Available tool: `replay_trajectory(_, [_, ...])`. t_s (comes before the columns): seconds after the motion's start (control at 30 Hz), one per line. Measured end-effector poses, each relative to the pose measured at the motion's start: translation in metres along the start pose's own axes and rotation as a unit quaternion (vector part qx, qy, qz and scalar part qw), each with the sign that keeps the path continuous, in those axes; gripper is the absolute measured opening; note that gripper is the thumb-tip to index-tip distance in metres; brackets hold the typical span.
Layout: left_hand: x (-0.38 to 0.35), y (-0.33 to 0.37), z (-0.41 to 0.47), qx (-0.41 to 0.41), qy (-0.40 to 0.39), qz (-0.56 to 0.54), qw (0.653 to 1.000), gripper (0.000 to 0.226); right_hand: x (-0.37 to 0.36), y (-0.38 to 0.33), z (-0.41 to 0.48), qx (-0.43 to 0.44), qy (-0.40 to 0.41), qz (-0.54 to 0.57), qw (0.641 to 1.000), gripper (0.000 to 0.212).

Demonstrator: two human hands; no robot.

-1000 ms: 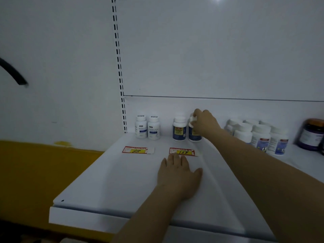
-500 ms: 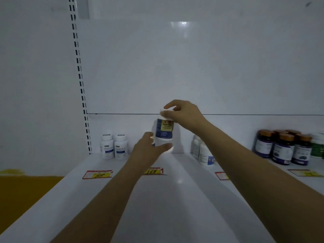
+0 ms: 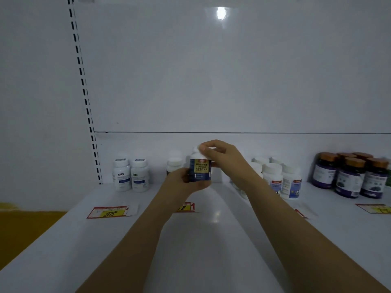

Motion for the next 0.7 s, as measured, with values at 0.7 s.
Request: replay_trajectory(0.7, [0.0,0.0,0.009,-0.032,0.005,-0.005,0.999,0.031,0.0,-0.009,0.011,0.025,0.024,-0.035,0.999,0.026])
Point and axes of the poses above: each hand's wrist, its own z-axis towards the middle knuckle, its own x-axis out of the back of the hand, y = z × x, the point moved 5 cm from there along z, towards the middle knuckle
